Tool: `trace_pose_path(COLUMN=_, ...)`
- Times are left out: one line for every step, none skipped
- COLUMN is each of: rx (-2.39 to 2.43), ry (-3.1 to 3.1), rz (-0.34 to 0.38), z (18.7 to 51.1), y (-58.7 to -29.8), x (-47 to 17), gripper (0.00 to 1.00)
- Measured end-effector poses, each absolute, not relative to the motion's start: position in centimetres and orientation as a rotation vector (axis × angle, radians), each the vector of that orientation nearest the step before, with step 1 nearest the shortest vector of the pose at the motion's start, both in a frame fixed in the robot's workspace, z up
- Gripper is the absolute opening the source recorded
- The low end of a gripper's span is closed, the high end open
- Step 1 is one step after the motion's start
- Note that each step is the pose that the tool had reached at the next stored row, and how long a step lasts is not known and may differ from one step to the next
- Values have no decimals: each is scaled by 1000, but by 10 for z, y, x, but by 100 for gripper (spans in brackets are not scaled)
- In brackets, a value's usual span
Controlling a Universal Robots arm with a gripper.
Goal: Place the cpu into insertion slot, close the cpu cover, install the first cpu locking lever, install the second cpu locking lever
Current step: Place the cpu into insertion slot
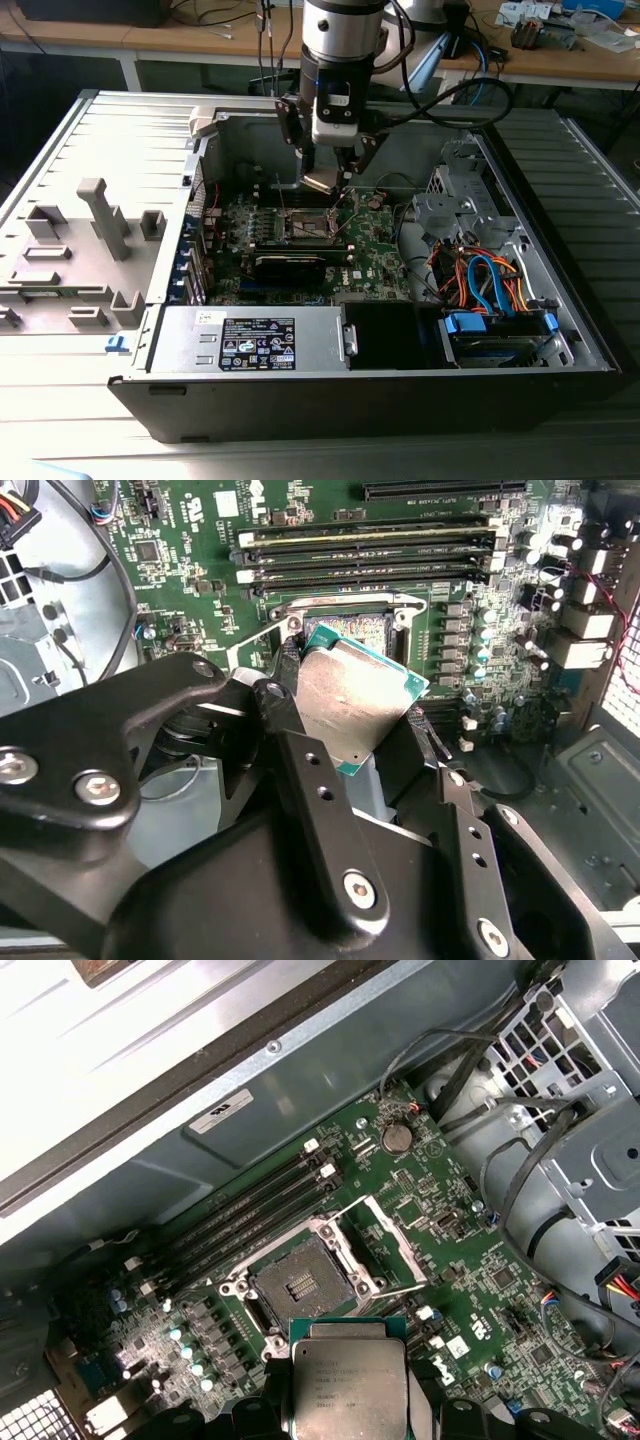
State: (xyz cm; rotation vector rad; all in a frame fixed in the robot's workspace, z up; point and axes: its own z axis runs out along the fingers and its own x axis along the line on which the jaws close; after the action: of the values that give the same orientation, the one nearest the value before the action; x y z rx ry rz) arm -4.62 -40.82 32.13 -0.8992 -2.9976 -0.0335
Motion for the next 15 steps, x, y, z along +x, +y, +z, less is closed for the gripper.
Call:
trace_pose_path(rx=-903, ry=-2997, rz=-34, z=321, y=-408, x=-46, gripper=55)
trace_pose_path(rx=-907, ry=-2995, rz=-34, z=321, y=-408, x=-46, gripper=55)
trace_pose_path(rx=-911, ry=-2994, rz=-34, z=321, y=-408, x=-46, gripper=55)
trace_pose_path(rx=-918, ry=-2992, rz=-34, z=321, y=-408, x=-46, gripper=55)
trace_pose_path(rx=-925, ry=-2990, rz=-34, z=321, y=-408, x=-46, gripper=55)
trace_pose_path(rx=-928, ry=-2989, rz=-34, z=321, y=-408, x=-46, gripper=55)
trace_pose_path(rx=-930, ry=-2988, rz=-34, z=321, y=-408, x=-46, gripper=55)
trace_pose_path(rx=-935, ry=-2987, rz=-34, z=321, y=-408, x=-46, gripper=55)
trace_pose_path(rx=-939, ry=-2986, rz=-34, z=321, y=-408, x=-46, gripper=55)
trace_pose_path(rx=-941, ry=-2985, rz=-34, z=321, y=-408, x=-46, gripper=55)
trace_pose_path(rx=-945, ry=-2984, rz=-34, z=321, y=-408, x=-46, gripper=55)
trace_pose_path(rx=-952, ry=-2982, rz=-34, z=321, y=-408, x=-46, gripper=55)
trace_pose_path(rx=-956, ry=-2981, rz=-34, z=320, y=-408, x=-46, gripper=55)
trace_pose_path(rx=-961, ry=-2979, rz=-34, z=320, y=-408, x=-46, gripper=55)
trace_pose_path(rx=-968, ry=-2977, rz=-34, z=320, y=-408, x=-46, gripper=55)
